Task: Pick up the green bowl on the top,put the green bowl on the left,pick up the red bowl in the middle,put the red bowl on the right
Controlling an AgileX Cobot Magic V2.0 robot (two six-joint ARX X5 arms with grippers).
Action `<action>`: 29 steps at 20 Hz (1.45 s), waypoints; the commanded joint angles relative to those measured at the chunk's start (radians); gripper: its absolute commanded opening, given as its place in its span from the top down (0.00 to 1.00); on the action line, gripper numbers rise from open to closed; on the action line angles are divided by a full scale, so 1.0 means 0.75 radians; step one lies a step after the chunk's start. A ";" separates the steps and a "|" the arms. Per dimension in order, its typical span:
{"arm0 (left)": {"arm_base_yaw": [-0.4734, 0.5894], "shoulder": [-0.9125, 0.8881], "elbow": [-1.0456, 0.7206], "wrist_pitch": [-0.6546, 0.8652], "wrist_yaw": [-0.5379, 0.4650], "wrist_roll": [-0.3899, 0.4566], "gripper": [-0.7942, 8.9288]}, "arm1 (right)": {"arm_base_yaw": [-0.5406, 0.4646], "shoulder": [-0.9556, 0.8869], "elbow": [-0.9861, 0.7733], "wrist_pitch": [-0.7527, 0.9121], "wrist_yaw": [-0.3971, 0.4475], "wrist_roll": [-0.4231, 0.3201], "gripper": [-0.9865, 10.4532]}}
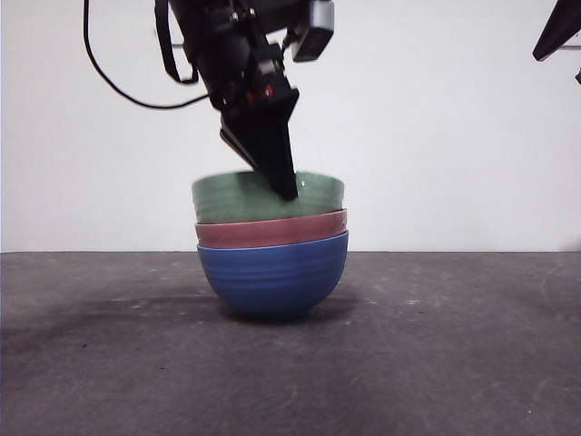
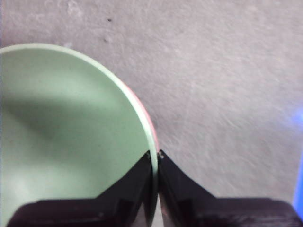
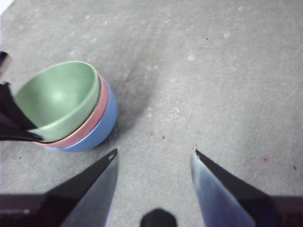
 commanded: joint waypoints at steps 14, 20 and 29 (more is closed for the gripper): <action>-0.012 -0.543 0.020 -0.340 -0.349 -0.496 0.92 | -0.003 0.002 0.003 0.002 0.002 0.008 0.70; -0.015 -0.783 -0.714 0.155 -0.353 -0.696 0.93 | -0.003 0.002 0.003 0.005 0.003 0.008 0.70; -0.032 -0.755 -1.129 0.604 -0.341 -0.708 0.93 | -0.003 0.002 0.003 0.007 0.002 0.015 0.70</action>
